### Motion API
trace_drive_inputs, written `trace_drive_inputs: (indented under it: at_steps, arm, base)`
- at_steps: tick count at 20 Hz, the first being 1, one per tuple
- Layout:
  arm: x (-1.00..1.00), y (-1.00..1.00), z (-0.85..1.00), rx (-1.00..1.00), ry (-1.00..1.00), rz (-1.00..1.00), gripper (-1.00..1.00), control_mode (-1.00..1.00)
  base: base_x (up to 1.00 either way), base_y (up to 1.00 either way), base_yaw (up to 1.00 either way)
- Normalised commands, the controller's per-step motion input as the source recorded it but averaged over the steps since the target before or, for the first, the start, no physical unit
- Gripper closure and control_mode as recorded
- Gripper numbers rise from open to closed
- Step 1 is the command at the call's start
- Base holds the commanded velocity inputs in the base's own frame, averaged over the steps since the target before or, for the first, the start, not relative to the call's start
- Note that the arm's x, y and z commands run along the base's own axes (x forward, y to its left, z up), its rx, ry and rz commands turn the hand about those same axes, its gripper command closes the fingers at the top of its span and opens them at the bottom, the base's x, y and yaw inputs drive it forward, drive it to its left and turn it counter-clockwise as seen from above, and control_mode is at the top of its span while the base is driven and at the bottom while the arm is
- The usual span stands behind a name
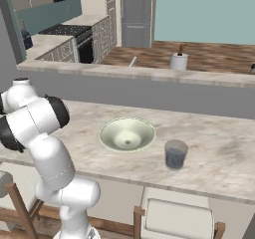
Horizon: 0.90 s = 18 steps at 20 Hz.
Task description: There are four ice cubes in the ice bowl. Place two ice cubes in each glass of water.
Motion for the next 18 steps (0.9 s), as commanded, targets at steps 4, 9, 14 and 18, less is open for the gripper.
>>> trace_drive_inputs:
  at_steps: [4, 9, 14, 18]
  arm:
    - [0.26, 0.0, -0.03, 0.0, 0.0, 0.0, 1.0, -1.0]
    - [0.05, 0.0, -0.06, 0.0, 0.0, 0.0, 1.0, -1.0]
    - [-0.01, 0.0, -0.15, -0.02, -0.02, 0.0, -1.0, -1.0]
    - [0.0, 0.0, -0.02, 0.0, -0.04, 0.0, -1.0, -1.0]
  base:
    - [0.0, 0.0, 0.0]
    - [0.0, 0.0, 0.0]
    - [0.0, 0.0, 0.0]
    - [0.0, 0.0, 0.0]
